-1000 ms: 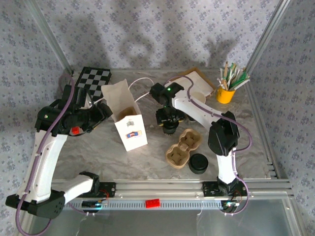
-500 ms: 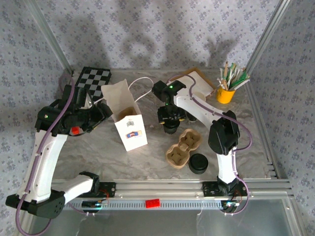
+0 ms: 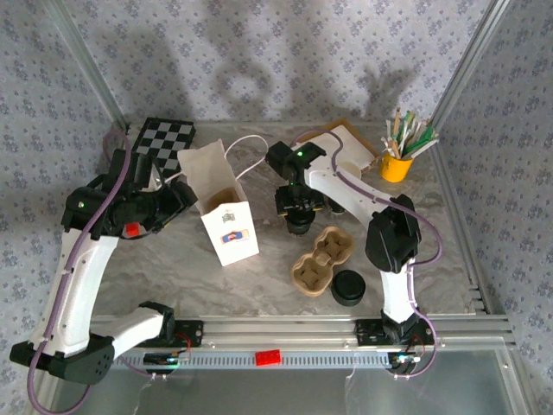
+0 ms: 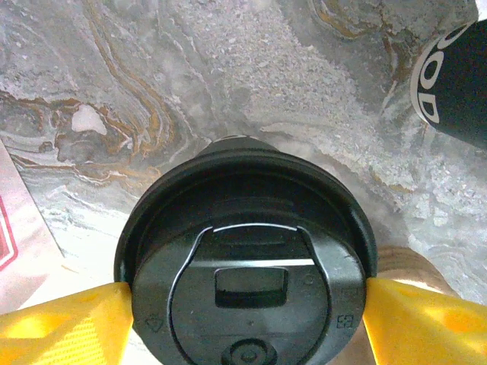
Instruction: Pack the takeout coffee
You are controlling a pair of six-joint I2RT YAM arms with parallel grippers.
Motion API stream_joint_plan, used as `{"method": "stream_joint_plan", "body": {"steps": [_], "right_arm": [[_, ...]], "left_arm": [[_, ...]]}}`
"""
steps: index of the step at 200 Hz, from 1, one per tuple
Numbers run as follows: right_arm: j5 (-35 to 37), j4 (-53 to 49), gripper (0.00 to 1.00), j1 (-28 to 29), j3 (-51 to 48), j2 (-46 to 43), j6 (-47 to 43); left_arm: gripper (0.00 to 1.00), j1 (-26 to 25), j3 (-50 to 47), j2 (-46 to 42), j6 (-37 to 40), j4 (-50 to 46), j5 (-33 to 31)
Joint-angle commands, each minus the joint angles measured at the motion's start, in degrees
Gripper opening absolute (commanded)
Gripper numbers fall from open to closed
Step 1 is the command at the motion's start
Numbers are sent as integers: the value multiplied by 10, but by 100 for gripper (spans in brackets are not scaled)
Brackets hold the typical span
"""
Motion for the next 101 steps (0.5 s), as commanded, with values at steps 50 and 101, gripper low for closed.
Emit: {"method": "stream_joint_plan", "body": {"steps": [50, 101], "right_arm": [[12, 18, 75, -2, -35, -24, 0], [14, 2, 68, -10, -33, -51, -11]], "left_arm": [[66, 5, -1, -5, 2, -6, -5], [66, 4, 12, -6, 2, -19, -4]]}}
